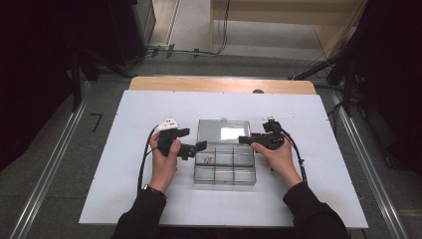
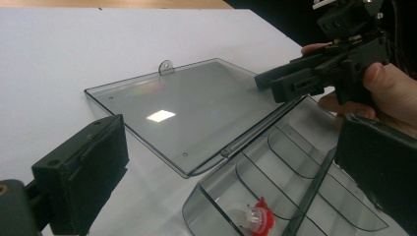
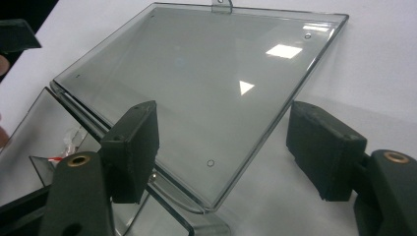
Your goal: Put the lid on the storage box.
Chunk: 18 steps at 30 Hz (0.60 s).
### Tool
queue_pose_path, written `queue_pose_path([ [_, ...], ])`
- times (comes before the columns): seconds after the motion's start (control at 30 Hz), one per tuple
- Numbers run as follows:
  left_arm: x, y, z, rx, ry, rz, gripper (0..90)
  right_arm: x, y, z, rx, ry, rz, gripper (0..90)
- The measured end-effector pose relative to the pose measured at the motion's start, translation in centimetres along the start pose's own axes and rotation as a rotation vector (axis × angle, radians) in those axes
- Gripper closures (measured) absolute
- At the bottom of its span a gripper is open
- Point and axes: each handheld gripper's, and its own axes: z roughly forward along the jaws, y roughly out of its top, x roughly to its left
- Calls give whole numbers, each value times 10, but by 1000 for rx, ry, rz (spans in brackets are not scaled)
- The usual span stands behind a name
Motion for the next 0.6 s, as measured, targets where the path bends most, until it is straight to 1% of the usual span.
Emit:
queue_pose_path([
  [0.1, 3, 1, 4, 4, 1, -19, 0, -2, 0, 0, 2, 28, 17, 302],
  [0.23, 6, 2, 8, 8, 5, -37, 2, -3, 0, 0, 3, 29, 16, 301],
  [0.3, 8, 2, 10, 10, 9, -47, 19, -3, 0, 0, 3, 29, 17, 305],
  [0.47, 16, -1, 16, 29, 26, -92, 43, -2, 0, 0, 2, 30, 16, 315],
  [0.6, 19, -3, 21, 45, 43, -127, 82, -2, 0, 0, -1, 32, 12, 327],
])
